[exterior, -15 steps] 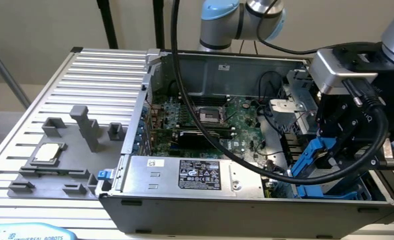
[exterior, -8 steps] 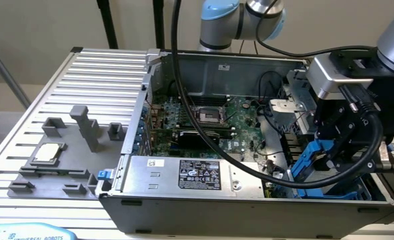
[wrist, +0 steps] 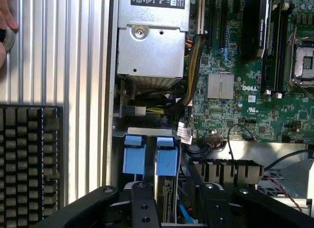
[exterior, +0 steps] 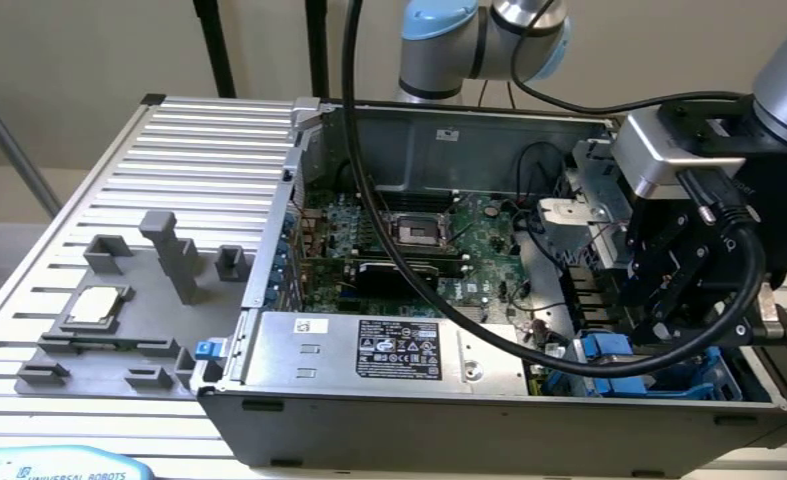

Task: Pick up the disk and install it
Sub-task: 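Insert the disk into the insertion slot, then insert the first disk wire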

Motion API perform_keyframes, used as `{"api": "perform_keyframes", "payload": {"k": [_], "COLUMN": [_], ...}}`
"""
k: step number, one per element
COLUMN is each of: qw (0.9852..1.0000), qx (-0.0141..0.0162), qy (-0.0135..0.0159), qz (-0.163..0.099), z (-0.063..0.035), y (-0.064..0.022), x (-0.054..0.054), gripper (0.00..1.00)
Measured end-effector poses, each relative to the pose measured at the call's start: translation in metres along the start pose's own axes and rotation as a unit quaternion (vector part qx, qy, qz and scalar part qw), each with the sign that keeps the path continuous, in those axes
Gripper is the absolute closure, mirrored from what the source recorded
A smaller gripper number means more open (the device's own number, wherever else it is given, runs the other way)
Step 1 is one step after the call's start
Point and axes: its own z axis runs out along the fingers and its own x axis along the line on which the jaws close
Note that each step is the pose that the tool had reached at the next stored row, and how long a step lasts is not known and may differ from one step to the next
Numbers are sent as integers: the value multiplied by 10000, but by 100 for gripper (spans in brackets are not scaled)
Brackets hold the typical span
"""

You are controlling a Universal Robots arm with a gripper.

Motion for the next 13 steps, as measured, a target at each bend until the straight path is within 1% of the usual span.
{"api": "perform_keyframes", "payload": {"k": [13], "qw": [10000], "qx": [-1], "qy": [1], "qz": [0], "z": [-1], "y": [-12], "x": [-3], "gripper": [60]}}
